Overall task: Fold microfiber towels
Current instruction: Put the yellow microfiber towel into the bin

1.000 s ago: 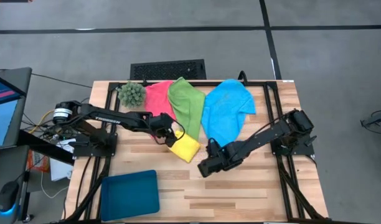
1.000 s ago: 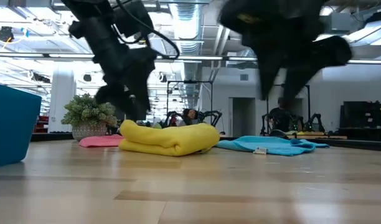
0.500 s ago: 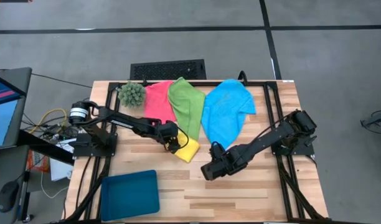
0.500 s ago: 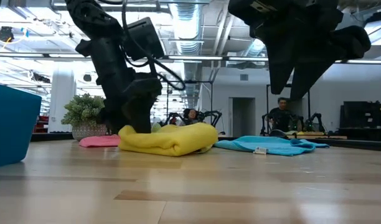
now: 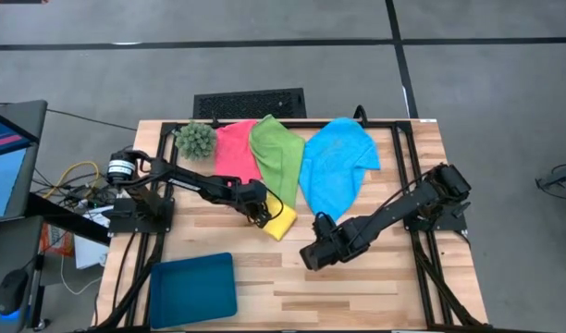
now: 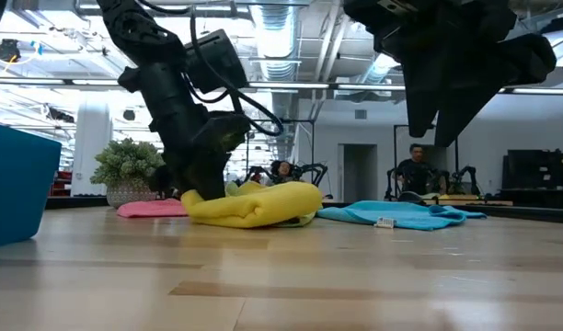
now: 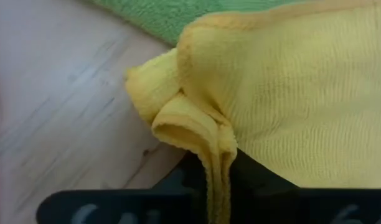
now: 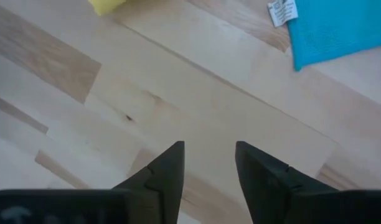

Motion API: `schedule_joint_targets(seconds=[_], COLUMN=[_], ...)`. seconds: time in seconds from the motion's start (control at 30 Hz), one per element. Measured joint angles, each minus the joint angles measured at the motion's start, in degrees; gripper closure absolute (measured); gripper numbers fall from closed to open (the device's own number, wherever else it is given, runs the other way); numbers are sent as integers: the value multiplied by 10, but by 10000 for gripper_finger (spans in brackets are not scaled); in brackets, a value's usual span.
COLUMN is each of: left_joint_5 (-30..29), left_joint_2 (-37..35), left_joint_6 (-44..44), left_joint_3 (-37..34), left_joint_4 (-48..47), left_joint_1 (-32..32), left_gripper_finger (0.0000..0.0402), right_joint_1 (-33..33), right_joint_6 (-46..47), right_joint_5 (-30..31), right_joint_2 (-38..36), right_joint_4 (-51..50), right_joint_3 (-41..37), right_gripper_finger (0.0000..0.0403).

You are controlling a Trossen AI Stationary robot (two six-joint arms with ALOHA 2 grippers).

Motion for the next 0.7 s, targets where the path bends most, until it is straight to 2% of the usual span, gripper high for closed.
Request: schedule_joint_targets(seconds=[0.17, 0.3, 0.6, 0.7], left_joint_5=[33, 42, 63, 28], left_joint_2=[-51, -124, -369, -451], left_joint_6=[-26, -46, -134, -231], left_joint_3=[-2, -2, -1, -1], left_joint_4=[-25, -98, -252, -299], left_joint_1=[10, 4, -61, -101], left_gripper_finger=[393, 394, 394, 393], right_joint_1=[4, 5, 3, -6], right_joint_6=[4, 5, -6, -17], right_joint_5=[1, 15, 105, 117], right_joint_2=[-14, -40, -95, -102], right_joint_4=[-11, -23, -44, -43], right_joint_3=[0, 0, 0, 1], right_gripper_finger=[243, 248, 256, 259])
